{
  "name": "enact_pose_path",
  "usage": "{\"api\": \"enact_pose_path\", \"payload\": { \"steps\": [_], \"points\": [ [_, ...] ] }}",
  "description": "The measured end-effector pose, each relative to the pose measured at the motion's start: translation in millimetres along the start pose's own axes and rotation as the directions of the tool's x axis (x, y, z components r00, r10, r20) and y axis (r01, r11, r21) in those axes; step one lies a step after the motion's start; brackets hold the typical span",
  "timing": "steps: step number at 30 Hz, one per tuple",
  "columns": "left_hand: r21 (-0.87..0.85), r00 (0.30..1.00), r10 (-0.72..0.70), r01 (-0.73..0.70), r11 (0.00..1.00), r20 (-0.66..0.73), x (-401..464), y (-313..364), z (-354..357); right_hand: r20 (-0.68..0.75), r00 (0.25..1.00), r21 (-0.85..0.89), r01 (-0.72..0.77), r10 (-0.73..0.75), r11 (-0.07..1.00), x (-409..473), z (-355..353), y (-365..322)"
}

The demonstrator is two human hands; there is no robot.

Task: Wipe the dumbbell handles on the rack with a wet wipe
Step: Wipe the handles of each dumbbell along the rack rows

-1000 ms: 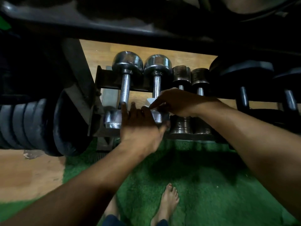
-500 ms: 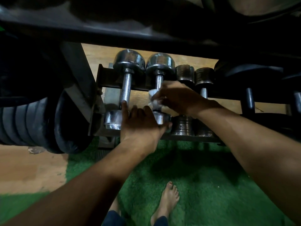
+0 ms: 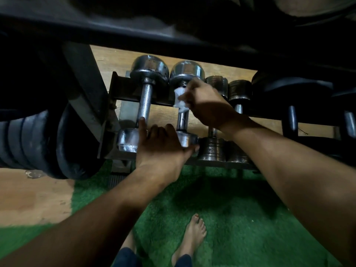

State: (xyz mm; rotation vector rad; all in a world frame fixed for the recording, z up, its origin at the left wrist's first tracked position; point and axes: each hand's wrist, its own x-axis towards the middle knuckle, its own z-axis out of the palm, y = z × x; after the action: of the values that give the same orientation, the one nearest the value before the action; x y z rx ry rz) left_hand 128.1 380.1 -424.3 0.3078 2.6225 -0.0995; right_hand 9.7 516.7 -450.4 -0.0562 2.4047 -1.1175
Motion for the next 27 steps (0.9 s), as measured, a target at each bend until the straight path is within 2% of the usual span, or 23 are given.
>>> {"api": "enact_pose_path", "payload": {
  "steps": [3,6,8,9,11,14,16,20,22,25,27],
  "points": [
    [0.021,1.0,-0.01,0.009,1.0,0.023,1.8,-0.3,-0.9,-0.061,0.998,-0.096,0.027,-0.033,0.995,3.5,-1.5,-4.1],
    [0.039,1.0,-0.01,0.009,0.999,0.017,1.9,0.3,1.5,-0.042,0.999,-0.108,0.01,-0.014,0.994,1.5,2.4,-2.1],
    [0.049,1.0,-0.016,0.015,0.999,0.022,2.4,0.0,4.9,-0.087,0.996,-0.096,0.016,-0.024,0.995,3.6,3.2,3.0],
    [0.051,1.0,-0.016,0.015,0.999,0.023,3.2,-0.2,6.2,-0.125,0.99,-0.107,0.045,-0.059,0.993,4.7,3.4,4.4],
    [0.046,0.999,-0.024,0.023,0.999,0.023,4.1,-0.6,6.8,-0.2,0.965,-0.238,0.122,-0.172,0.964,7.2,9.5,11.5],
    [0.032,0.999,-0.043,0.042,0.999,0.023,4.7,0.3,6.3,-0.348,0.897,-0.396,0.123,-0.272,0.91,1.0,26.5,26.9],
    [0.028,0.999,-0.043,0.042,0.999,0.026,5.3,0.2,6.7,-0.391,0.869,-0.39,0.143,-0.304,0.91,-6.1,31.7,32.7],
    [0.021,0.999,-0.029,0.028,0.999,0.014,5.2,-0.7,8.4,-0.329,0.924,-0.248,0.114,-0.194,0.962,-1.6,21.4,28.6],
    [0.013,0.999,-0.036,0.035,0.999,0.01,5.5,0.5,8.9,-0.352,0.92,-0.215,0.102,-0.175,0.971,8.8,17.4,25.3],
    [-0.041,0.998,-0.067,0.067,0.997,0.005,6.7,-0.3,9.3,-0.361,0.903,-0.3,0.124,-0.233,0.946,10.8,22.3,23.4],
    [-0.008,0.999,-0.044,0.044,0.999,-0.008,6.8,-0.8,10.5,-0.349,0.915,-0.272,0.105,-0.2,0.957,2.0,27.7,25.1]
  ]
}}
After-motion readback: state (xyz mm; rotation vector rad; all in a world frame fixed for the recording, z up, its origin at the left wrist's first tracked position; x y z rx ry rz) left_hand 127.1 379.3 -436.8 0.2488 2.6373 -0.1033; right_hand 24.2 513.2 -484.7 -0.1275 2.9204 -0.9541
